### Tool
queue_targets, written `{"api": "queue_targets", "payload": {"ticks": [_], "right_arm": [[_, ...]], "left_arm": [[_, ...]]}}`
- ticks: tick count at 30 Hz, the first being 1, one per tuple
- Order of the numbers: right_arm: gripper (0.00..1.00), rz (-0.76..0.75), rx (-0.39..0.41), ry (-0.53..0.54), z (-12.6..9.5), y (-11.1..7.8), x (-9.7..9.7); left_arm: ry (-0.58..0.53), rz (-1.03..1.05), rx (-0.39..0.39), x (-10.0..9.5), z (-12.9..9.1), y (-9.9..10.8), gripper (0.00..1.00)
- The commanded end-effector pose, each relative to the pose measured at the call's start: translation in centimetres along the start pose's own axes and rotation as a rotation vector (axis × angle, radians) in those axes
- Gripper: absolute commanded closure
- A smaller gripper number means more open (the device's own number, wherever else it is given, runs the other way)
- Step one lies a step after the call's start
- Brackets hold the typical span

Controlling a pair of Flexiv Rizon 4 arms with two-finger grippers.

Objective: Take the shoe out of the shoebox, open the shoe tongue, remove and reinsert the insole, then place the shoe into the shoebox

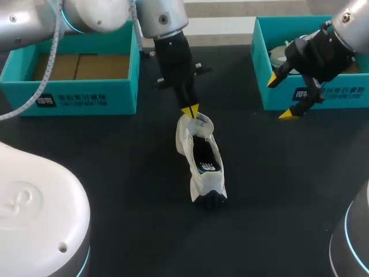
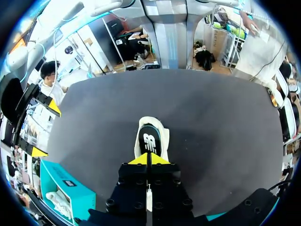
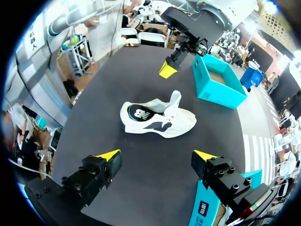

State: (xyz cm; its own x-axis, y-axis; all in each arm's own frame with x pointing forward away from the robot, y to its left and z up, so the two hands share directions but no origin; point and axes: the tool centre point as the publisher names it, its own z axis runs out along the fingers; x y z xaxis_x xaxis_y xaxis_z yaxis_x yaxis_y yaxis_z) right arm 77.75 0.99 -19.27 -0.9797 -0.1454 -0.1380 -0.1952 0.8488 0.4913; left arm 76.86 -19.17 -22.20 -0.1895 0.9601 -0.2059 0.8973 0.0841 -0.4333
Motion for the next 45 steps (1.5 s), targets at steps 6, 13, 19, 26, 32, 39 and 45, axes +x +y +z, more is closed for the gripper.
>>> {"api": "queue_targets", "payload": {"ticks": [6,13,19,26,32,39,45], "right_arm": [[0.0,0.001,0.003,0.0,0.1,0.0,0.0],[0.0,0.001,0.003,0.0,0.1,0.0,0.0],[0.0,0.001,0.003,0.0,0.1,0.0,0.0],[0.0,0.001,0.003,0.0,0.1,0.0,0.0],[0.0,0.001,0.003,0.0,0.1,0.0,0.0],[0.0,0.001,0.003,0.0,0.1,0.0,0.0],[0.0,0.001,0.003,0.0,0.1,0.0,0.0]], "left_arm": [[0.09,-0.015,-0.01,-0.5,3.1,0.0,1.0],[0.127,-0.026,-0.028,-0.6,5.8,0.2,1.0],[0.154,-0.034,-0.065,-0.4,9.3,0.9,1.0],[0.151,-0.05,-0.096,-0.7,11.4,1.1,1.0],[0.151,-0.05,-0.096,-0.7,11.4,1.1,1.0],[0.151,-0.05,-0.096,-0.7,11.4,1.1,1.0],[0.149,-0.046,-0.158,-0.8,12.0,1.6,1.0]]}}
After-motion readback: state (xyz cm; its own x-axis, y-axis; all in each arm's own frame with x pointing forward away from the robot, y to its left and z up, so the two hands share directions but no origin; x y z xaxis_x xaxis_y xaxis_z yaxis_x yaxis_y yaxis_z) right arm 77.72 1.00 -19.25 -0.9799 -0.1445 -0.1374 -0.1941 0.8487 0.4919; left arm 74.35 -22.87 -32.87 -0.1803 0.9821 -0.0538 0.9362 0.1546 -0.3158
